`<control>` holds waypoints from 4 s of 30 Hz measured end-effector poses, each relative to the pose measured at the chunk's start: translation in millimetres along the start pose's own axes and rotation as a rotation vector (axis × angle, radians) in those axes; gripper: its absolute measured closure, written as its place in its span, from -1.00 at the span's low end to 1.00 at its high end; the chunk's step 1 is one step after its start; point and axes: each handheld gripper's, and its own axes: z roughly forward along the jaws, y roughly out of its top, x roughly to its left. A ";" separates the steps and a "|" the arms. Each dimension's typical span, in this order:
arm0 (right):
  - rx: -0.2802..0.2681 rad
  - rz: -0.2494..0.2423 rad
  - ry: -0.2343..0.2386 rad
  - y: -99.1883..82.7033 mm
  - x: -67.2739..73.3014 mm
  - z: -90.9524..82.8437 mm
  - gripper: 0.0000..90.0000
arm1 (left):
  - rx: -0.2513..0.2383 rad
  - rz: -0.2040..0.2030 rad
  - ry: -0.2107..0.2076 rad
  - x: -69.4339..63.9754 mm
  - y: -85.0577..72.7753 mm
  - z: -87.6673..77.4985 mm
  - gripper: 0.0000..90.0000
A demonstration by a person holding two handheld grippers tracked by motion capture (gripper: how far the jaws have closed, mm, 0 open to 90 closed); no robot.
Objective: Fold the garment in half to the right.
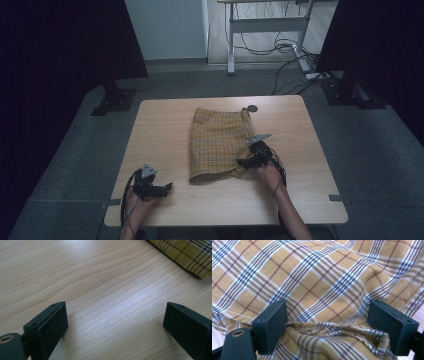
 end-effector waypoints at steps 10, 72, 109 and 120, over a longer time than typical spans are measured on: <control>-0.031 0.004 -0.007 -1.1 1.9 -4.5 -0.71 | 0.001 0.001 0.000 0.0 0.0 -0.1 -0.87; -0.129 0.022 -0.041 -60.8 13.9 -86.9 -0.78 | 0.003 -0.008 0.009 -1.2 0.7 0.6 -0.89; -0.074 0.100 -0.118 -134.7 8.8 -123.6 -0.77 | 0.003 -0.011 0.013 -1.8 0.7 0.6 -0.89; -0.046 0.074 -0.155 -139.9 15.9 -120.7 -0.83 | 0.004 -0.012 0.014 -2.5 0.5 0.4 -0.88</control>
